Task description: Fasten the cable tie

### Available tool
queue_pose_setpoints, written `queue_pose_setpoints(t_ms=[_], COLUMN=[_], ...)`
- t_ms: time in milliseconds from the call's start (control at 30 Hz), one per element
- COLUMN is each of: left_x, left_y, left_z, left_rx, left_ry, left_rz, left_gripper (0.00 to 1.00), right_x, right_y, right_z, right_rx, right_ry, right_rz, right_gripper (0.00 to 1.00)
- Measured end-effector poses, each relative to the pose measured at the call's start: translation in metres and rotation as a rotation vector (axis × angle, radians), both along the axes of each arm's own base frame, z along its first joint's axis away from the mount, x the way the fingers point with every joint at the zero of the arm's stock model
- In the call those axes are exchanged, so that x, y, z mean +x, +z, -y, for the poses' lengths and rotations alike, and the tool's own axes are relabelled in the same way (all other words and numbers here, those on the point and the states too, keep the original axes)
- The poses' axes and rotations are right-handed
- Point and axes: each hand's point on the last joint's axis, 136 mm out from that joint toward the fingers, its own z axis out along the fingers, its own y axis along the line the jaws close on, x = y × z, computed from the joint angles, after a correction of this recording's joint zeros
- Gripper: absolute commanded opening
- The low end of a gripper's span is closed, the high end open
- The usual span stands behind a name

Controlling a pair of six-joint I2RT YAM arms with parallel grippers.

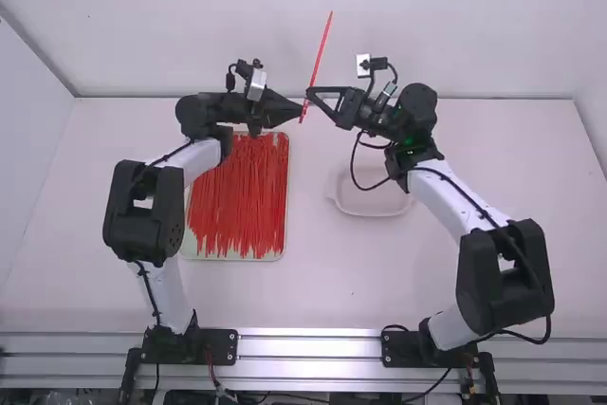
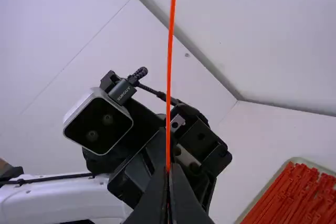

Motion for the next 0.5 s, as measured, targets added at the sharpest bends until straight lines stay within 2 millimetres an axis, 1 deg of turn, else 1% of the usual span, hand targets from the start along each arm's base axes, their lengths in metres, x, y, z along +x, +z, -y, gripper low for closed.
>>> queue_pose_setpoints(t_ms=[33,67,100,133,200,267,300,400,500], left_x=[0.000,0.001,0.001,0.002,0.002,0.003,0.004,0.009,0.018], left_y=[0.000,0.001,0.001,0.001,0.002,0.002,0.002,0.001,-0.002], left_z=[0.000,0.000,0.000,0.000,0.000,0.000,0.000,-0.001,-0.002], left_rx=[-0.001,-0.004,-0.005,-0.008,-0.010,-0.013,-0.014,-0.022,-0.023], left_ry=[0.001,0.004,0.004,0.007,0.010,0.013,0.015,0.030,0.045], left_rz=[-0.002,0.000,0.000,-0.007,-0.008,-0.010,-0.019,-0.065,-0.144], left_gripper=[0.17,0.32,0.36,0.48,0.59,0.95,0.99,0.99,0.99], right_x=[0.001,0.002,0.002,0.004,0.005,0.006,0.005,0.004,0.005], right_y=[0.000,0.000,0.000,-0.001,-0.001,-0.001,-0.001,-0.001,-0.003], right_z=[0.002,0.006,0.006,0.010,0.014,0.016,0.016,0.017,0.022], right_rx=[-0.001,-0.002,-0.002,-0.003,-0.004,-0.006,-0.007,-0.010,-0.013], right_ry=[0.000,-0.004,-0.004,-0.009,-0.012,-0.011,-0.007,0.003,0.003], right_rz=[0.000,0.000,0.000,0.001,0.001,0.001,0.002,0.002,-0.001], right_gripper=[0.00,0.00,0.00,0.00,0.00,0.00,0.00,0.00,0.00])
